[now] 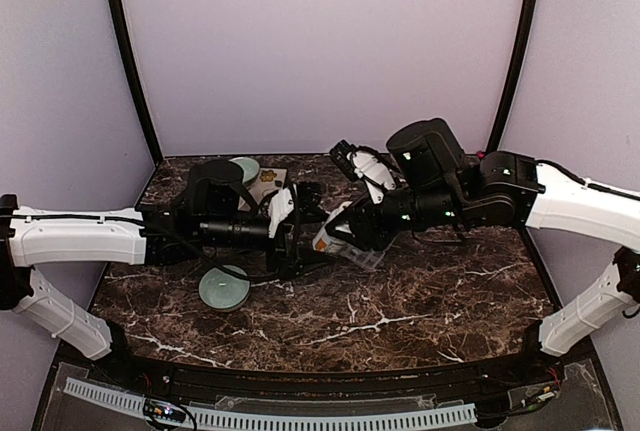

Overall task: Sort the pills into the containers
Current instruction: Pass from the left arm to the right, then place the pill bottle at the center of the board.

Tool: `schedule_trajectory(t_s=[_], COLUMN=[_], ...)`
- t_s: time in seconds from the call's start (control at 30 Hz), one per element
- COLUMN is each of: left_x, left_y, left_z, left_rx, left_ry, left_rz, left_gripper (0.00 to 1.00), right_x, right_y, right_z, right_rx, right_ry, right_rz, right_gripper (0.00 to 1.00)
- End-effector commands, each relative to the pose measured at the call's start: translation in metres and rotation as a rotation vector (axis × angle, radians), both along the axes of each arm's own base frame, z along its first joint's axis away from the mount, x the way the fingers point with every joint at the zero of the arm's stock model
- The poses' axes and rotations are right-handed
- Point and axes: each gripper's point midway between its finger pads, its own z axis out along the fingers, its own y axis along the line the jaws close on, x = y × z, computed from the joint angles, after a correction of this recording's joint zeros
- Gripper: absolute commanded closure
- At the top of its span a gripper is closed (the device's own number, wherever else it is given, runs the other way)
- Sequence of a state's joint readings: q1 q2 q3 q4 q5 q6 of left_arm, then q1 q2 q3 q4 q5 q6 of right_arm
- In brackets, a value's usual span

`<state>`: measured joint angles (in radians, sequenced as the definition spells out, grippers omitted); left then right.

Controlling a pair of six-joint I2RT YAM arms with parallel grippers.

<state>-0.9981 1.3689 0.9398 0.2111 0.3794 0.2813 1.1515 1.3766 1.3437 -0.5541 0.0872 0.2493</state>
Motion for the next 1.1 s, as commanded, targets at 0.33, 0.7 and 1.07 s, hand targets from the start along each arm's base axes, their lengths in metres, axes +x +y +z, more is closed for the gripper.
schedule_trajectory(t_s=[0.33, 0.7, 1.07], left_x=[0.055, 0.070, 0.075], left_y=[0.030, 0.040, 0.046], left_z=[-0.011, -0.027, -0.037], left_rx=[-0.032, -0.033, -0.037], left_ry=[-0.037, -0.024, -0.002], left_rz=[0.389, 0.495, 0.535], left_gripper=[0.13, 0.13, 0.12], right_x=[0.103, 0.214, 0.274], right_y=[-0.080, -0.167, -0.219], right_z=[-0.029, -0.084, -0.140], right_rx=[-0.161, -0.372, -0.420], right_ry=[-0.037, 0.015, 0.124], right_rz=[-0.461, -0.743, -0.870], right_gripper=[0.78, 0.79, 0.78])
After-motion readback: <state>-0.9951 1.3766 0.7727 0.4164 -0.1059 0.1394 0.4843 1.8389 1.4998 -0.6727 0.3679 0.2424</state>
